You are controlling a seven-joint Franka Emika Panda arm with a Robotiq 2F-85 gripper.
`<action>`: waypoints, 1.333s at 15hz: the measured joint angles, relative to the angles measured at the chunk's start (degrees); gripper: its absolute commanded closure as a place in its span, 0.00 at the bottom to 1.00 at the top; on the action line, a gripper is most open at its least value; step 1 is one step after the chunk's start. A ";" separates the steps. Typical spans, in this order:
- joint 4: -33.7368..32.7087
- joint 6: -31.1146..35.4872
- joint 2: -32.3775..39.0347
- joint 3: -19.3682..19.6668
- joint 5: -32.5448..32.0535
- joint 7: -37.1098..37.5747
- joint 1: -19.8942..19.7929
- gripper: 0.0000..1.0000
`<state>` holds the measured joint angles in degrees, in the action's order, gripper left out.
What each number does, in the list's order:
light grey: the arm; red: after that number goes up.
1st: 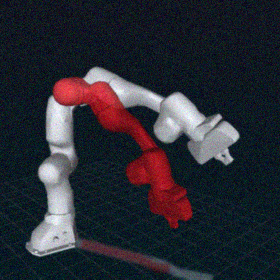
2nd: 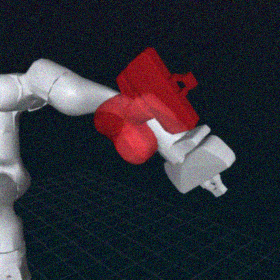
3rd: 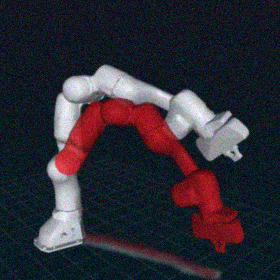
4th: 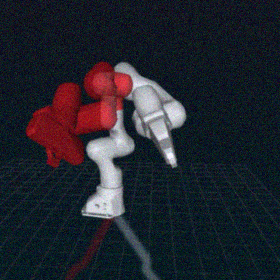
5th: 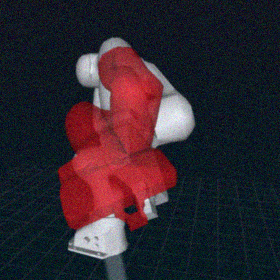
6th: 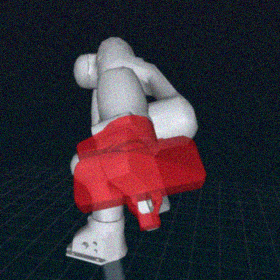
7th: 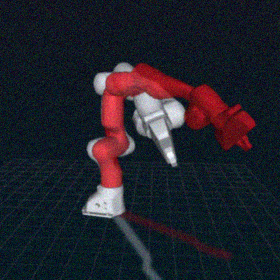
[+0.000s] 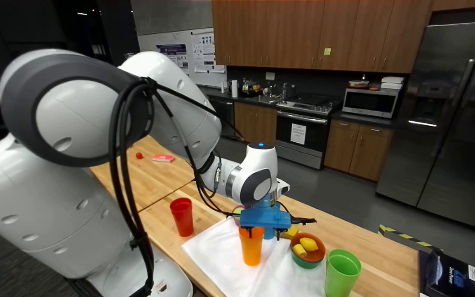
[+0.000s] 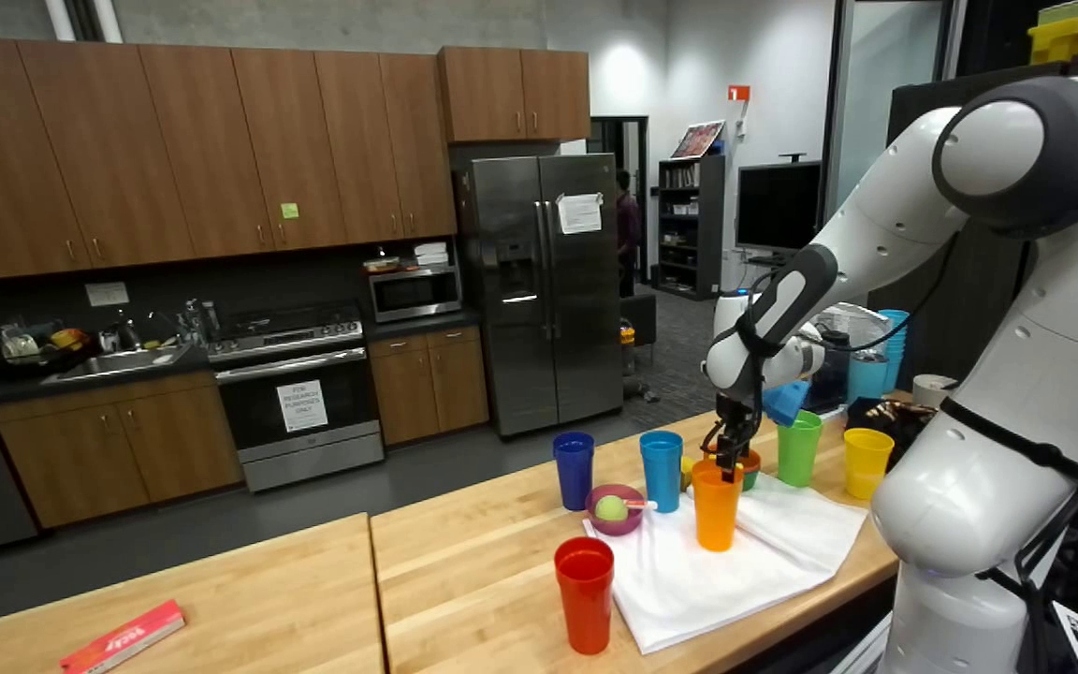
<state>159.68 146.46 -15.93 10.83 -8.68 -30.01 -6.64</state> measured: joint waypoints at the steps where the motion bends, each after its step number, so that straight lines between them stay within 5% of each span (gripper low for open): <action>1: -0.04 1.20 0.57 -0.07 0.00 0.10 0.37 0.30; 10: -0.29 6.90 3.34 -2.74 -4.94 4.60 1.30 0.98; 14: -1.06 5.64 2.19 -3.16 -12.75 5.80 -0.69 0.99; 20: -0.93 -6.66 -3.27 -3.39 -19.77 4.03 -1.68 0.99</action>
<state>158.75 139.80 -19.20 7.43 -28.45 -25.98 -8.32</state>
